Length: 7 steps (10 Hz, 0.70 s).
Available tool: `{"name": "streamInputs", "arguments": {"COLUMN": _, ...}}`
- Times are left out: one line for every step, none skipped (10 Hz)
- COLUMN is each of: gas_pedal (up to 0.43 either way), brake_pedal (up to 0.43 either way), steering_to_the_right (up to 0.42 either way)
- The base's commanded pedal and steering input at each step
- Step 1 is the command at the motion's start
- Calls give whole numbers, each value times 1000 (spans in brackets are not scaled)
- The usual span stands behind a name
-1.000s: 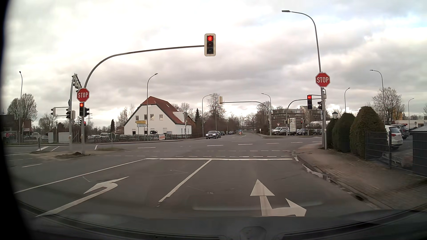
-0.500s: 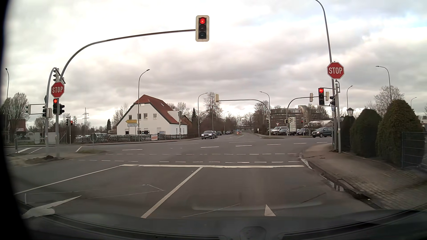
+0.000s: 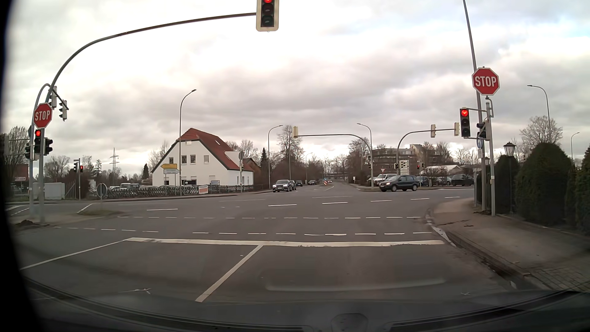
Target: Follow the waypoints while adhering to traffic rules and regulations
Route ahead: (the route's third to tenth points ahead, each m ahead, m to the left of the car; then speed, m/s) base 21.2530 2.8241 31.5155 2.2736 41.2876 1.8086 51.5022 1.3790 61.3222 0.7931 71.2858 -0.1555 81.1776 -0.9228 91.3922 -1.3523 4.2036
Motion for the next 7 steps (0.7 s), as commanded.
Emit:
{"name": "streamInputs", "arguments": {"gas_pedal": 0, "brake_pedal": 201, "steering_to_the_right": 29}}
{"name": "streamInputs", "arguments": {"gas_pedal": 0, "brake_pedal": 201, "steering_to_the_right": 32}}
{"name": "streamInputs", "arguments": {"gas_pedal": 0, "brake_pedal": 207, "steering_to_the_right": 32}}
{"name": "streamInputs", "arguments": {"gas_pedal": 0, "brake_pedal": 220, "steering_to_the_right": 33}}
{"name": "streamInputs", "arguments": {"gas_pedal": 0, "brake_pedal": 238, "steering_to_the_right": 33}}
{"name": "streamInputs", "arguments": {"gas_pedal": 0, "brake_pedal": 250, "steering_to_the_right": 35}}
{"name": "streamInputs", "arguments": {"gas_pedal": 0, "brake_pedal": 250, "steering_to_the_right": 34}}
